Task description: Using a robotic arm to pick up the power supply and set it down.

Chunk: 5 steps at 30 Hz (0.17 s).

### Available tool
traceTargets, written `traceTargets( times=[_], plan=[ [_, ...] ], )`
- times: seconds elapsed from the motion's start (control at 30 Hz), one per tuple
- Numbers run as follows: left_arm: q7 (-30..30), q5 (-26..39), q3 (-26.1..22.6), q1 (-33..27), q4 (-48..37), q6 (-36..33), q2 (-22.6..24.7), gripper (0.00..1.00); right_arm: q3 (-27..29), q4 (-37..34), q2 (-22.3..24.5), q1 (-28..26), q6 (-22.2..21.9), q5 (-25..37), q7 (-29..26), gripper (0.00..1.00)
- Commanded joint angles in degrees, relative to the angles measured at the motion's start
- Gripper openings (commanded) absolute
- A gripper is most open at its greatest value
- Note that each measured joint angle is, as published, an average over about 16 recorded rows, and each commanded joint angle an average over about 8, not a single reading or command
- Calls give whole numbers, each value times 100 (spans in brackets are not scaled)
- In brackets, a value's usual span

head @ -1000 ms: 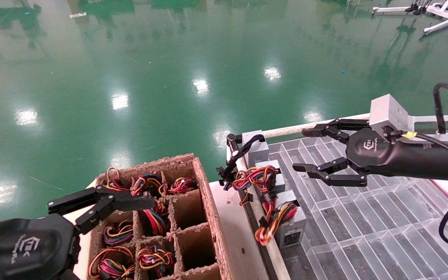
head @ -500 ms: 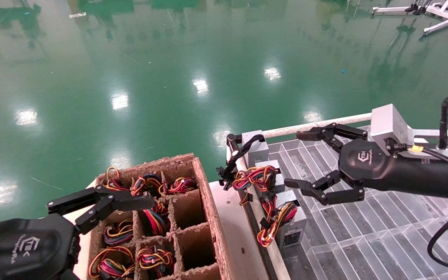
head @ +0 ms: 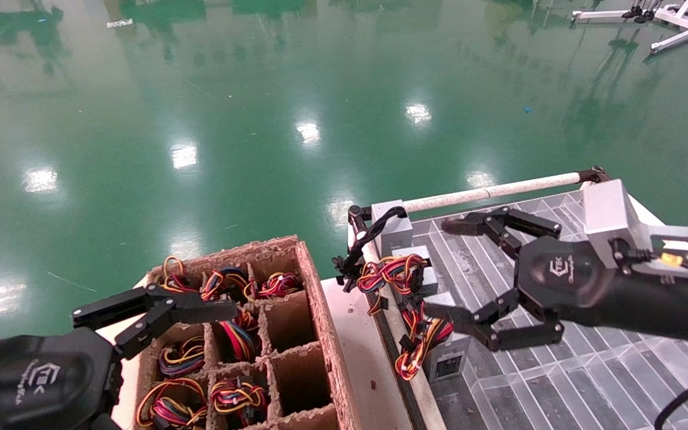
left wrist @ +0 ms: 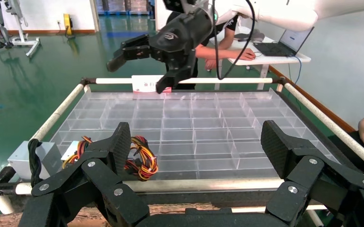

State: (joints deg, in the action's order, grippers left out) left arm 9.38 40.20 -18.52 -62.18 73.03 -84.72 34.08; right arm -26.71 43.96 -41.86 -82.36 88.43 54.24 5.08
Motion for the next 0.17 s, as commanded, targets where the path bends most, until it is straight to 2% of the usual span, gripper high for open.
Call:
traceTargets(
  times=[0.03,0.17],
  plan=[
    [9,11,17,4,4,-7,6,100,112,310,71,217,-29,-129,-165,100],
    [17,21,31,8,7,-12,12,100,206,570,132,400,-53,-238,-305,100]
  ],
)
